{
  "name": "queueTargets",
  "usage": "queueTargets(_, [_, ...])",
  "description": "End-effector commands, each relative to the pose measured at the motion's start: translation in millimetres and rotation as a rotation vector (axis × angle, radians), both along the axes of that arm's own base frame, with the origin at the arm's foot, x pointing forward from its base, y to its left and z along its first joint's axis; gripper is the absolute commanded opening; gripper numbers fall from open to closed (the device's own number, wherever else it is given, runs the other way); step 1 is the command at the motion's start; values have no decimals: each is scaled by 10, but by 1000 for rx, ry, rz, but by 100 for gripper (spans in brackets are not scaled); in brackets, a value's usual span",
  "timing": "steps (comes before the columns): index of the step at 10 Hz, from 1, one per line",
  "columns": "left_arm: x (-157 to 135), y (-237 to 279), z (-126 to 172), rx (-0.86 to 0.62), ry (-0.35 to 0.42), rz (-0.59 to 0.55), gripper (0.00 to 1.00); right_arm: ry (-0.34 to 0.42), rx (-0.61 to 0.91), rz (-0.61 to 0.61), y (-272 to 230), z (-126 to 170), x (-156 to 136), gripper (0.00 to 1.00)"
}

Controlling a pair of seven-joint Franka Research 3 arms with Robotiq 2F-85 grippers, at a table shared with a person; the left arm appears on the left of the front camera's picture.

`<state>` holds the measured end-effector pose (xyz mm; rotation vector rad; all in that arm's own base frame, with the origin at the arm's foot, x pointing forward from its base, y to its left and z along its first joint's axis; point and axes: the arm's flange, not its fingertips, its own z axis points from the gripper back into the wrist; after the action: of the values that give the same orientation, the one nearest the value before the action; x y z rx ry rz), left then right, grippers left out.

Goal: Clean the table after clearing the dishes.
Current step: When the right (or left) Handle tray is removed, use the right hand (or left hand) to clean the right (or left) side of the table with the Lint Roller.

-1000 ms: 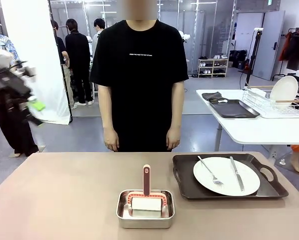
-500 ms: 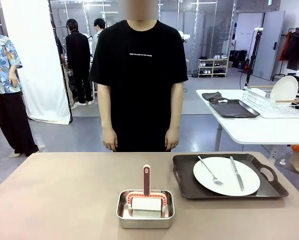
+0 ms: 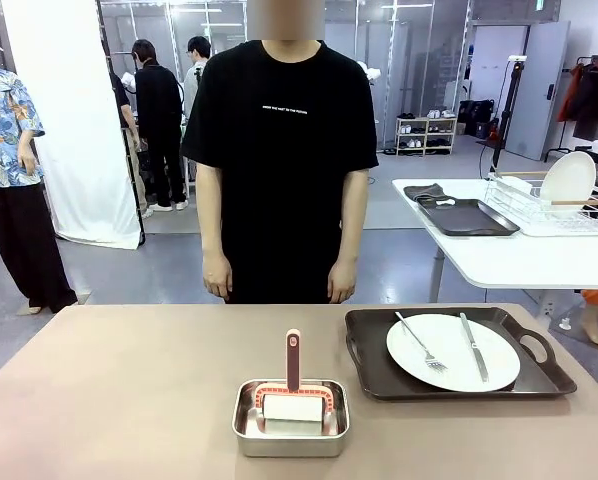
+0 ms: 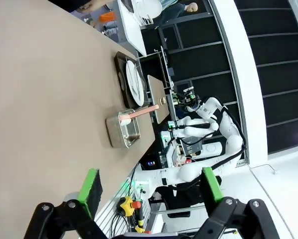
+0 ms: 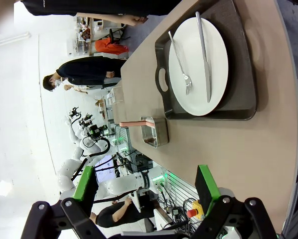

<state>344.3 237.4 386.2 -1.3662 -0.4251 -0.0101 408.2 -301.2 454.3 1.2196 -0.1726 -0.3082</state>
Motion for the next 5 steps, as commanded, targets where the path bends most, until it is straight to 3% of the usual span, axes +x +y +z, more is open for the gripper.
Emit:
queueTargets(1, [-46,6,40,2,-11,11,100,-4,2,1,21,24,-17,100])
queueTargets(5, [-46,6,40,2,-11,11,100,-4,2,1,21,24,-17,100])
